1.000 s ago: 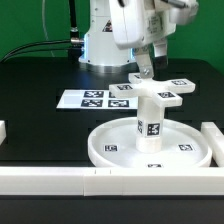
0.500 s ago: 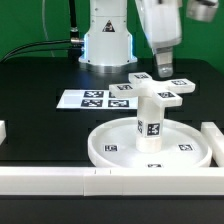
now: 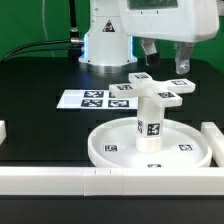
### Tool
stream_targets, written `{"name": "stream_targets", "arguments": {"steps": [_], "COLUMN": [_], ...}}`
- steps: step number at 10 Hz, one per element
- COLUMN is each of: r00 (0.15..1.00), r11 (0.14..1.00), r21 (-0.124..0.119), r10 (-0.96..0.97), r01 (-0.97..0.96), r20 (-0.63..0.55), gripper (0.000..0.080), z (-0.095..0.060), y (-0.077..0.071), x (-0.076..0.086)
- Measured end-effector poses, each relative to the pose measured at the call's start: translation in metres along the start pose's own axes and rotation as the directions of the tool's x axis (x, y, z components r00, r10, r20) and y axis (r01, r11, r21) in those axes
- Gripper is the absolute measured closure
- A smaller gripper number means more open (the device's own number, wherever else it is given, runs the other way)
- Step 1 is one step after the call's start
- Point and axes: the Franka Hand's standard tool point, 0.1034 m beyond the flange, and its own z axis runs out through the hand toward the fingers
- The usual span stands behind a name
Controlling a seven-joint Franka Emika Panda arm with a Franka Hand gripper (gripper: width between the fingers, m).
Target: Assemble round table
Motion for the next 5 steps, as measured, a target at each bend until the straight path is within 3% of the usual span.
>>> {"name": "stream_targets", "arguments": {"steps": [1,2,3,5], "r00": [0.996,0.955,0.9,0.774], "r11": [0.996,0.954,0.898,0.77], "r21": [-0.008,-0.049,-0.07,-0.089], "r10": [-0.092,-0.296,-0.436,-0.633], "r01": [0.092,0.294,0.434,0.632], "r20": [-0.004,-0.022,-0.017,0.019], "gripper": [0.015,0.015,0.015,0.015], "z": [0.0005,0.0008,-0.0003,-0.0028], "y": [0.0006,0.0013,-0.0003,-0.0048], "x": [0.0004,0.0023,0.0023,0.0008]}}
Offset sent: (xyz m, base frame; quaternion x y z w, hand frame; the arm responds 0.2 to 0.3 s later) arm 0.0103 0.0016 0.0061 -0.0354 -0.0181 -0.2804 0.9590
